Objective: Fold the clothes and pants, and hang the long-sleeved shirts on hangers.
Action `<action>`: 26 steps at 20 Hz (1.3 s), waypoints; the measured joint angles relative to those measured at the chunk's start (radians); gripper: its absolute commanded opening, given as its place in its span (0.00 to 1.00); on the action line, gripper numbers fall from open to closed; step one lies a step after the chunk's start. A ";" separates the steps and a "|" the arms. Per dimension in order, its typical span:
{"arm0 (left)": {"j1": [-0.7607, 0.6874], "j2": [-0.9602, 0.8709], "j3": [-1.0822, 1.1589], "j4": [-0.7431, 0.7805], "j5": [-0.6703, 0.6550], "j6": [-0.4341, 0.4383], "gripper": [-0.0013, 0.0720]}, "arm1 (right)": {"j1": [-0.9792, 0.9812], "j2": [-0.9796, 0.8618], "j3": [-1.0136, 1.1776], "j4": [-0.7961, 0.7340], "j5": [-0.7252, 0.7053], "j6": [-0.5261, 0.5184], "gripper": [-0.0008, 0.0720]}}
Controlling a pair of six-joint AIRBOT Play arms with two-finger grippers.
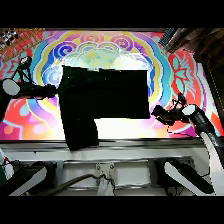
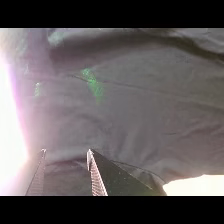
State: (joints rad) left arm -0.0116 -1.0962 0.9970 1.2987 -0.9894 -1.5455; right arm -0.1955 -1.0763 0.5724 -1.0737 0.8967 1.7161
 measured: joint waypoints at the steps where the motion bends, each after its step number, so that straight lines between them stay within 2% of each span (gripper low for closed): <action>1: 0.000 0.002 -0.005 0.000 0.003 0.004 0.41 | -0.001 -0.010 -0.005 0.012 -0.008 -0.007 0.65; 10: 0.000 0.003 -0.017 -0.001 0.041 0.015 0.41 | -0.003 -0.047 -0.019 0.111 -0.064 -0.031 0.64; 22: 0.000 0.003 -0.017 -0.002 0.055 0.017 0.41 | 0.045 -0.067 -0.019 0.132 -0.076 -0.014 0.63; 26: 0.000 0.003 -0.017 -0.001 0.054 0.016 0.41 | 0.088 -0.084 -0.019 0.136 -0.124 0.012 0.34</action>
State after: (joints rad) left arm -0.0116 -1.0931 0.9798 1.2976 -0.9356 -1.5299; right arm -0.1078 -1.1599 0.5529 -0.9379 0.7731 1.7283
